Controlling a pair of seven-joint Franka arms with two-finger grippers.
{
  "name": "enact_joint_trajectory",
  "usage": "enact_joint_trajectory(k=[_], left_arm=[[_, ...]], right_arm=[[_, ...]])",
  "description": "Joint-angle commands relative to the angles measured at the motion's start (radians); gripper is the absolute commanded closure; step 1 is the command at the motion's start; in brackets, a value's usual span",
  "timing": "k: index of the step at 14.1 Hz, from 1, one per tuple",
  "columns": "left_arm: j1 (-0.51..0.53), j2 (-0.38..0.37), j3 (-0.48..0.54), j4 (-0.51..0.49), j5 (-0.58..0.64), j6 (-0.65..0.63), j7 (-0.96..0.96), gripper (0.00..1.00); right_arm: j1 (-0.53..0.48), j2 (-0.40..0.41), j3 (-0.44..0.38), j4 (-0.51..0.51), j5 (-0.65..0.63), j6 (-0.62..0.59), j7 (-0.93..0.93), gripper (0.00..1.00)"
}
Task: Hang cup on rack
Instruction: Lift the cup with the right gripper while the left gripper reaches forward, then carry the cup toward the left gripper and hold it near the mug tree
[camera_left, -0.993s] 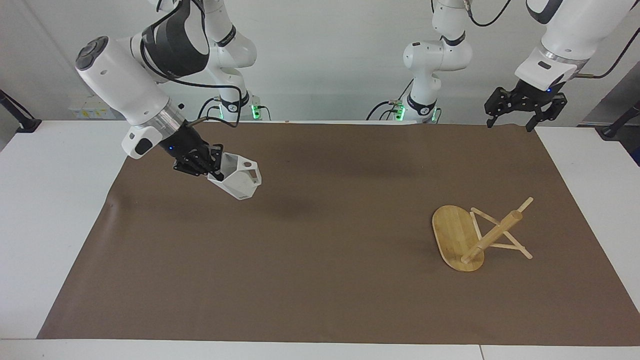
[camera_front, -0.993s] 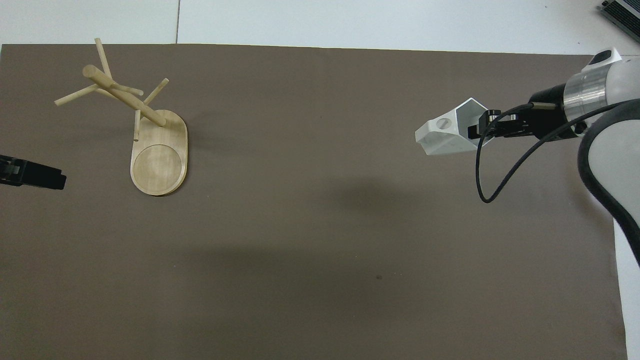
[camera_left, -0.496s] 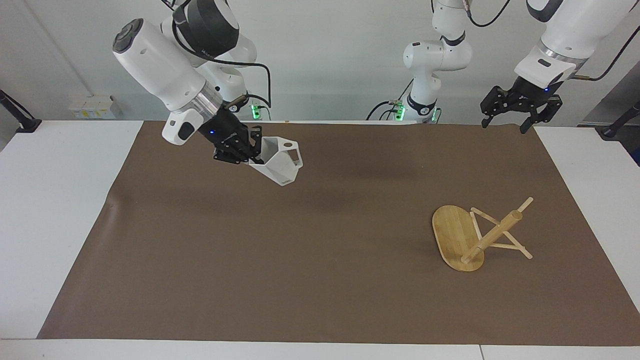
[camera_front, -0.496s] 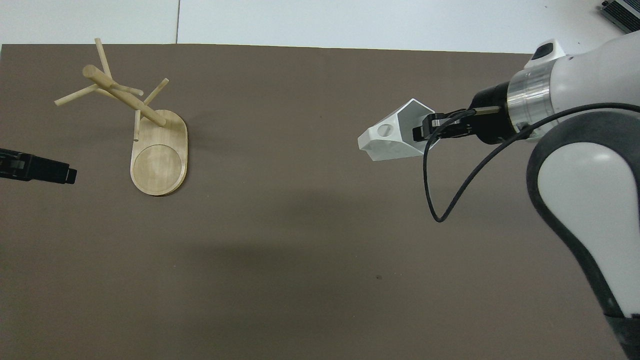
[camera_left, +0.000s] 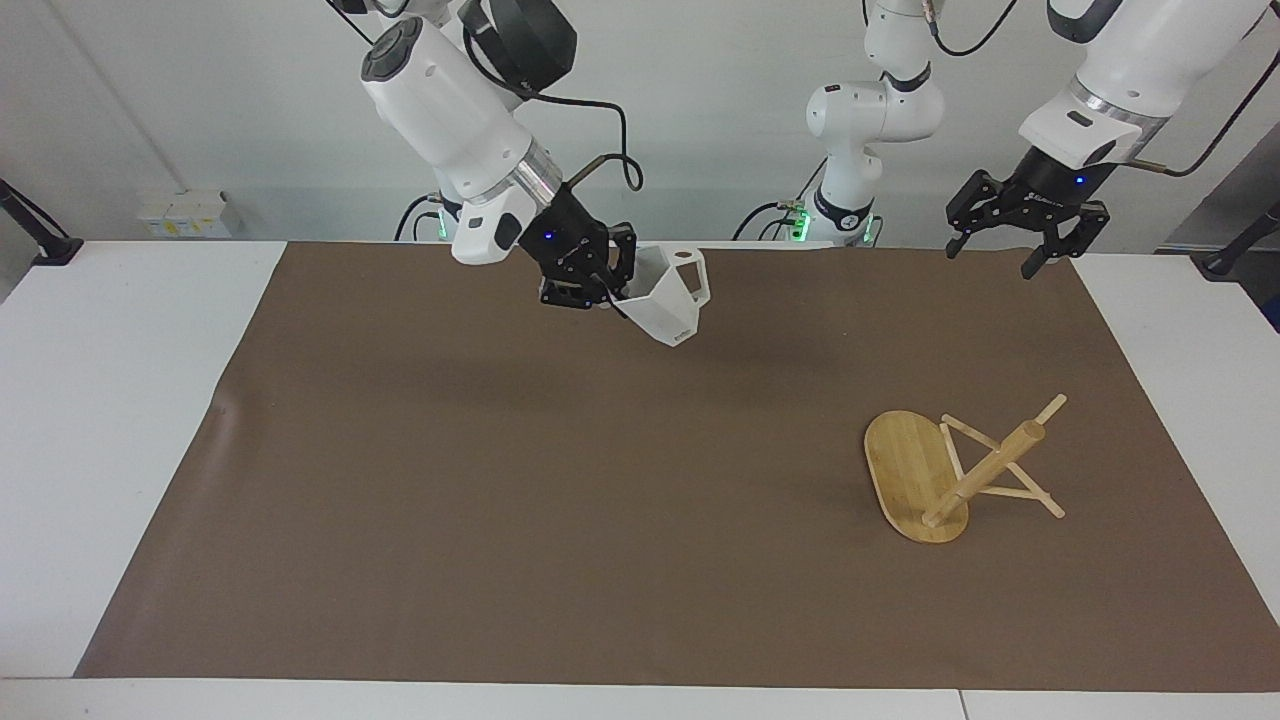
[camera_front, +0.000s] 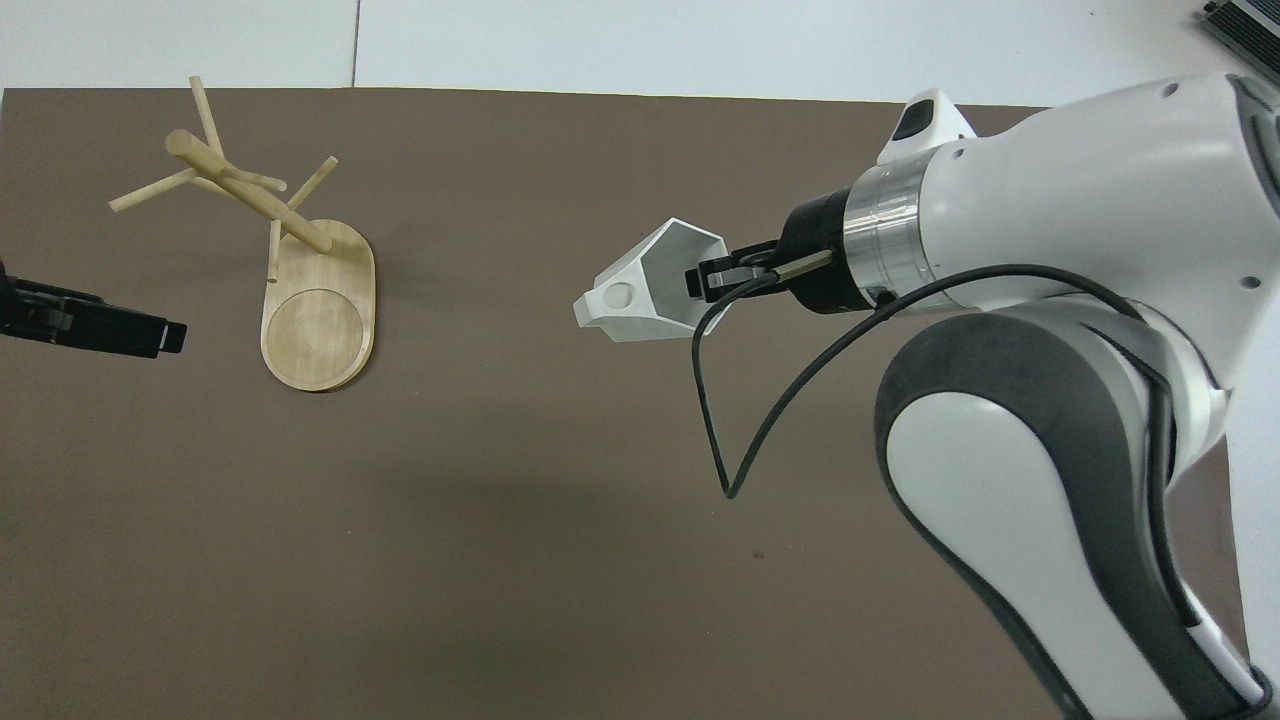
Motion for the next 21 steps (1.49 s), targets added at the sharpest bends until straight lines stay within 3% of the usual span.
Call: enact_joint_trajectory(k=[1, 4, 8, 15, 21], left_arm=[[-0.021, -0.032, 0.004, -0.075, -0.048, 0.079, 0.139, 0.0], [-0.047, -0.068, 0.004, -0.166, -0.127, 0.174, 0.392, 0.0], [-0.056, -0.105, 0.004, -0.239, -0.213, 0.237, 0.633, 0.0], [-0.063, -0.105, 0.004, -0.247, -0.307, 0.308, 0.869, 0.0], [-0.062, -0.13, 0.007, -0.284, -0.436, 0.305, 0.902, 0.0]], right_arm=[[-0.013, 0.052, 0.08, 0.067, 0.026, 0.052, 0.051, 1.0], [-0.013, 0.095, 0.14, 0.131, 0.051, 0.123, 0.139, 1.0], [-0.01, 0.121, 0.201, 0.136, 0.054, 0.204, 0.174, 1.0], [-0.005, 0.155, 0.265, 0.156, 0.048, 0.221, 0.191, 1.0], [-0.002, 0.153, 0.266, 0.154, 0.041, 0.223, 0.22, 1.0]])
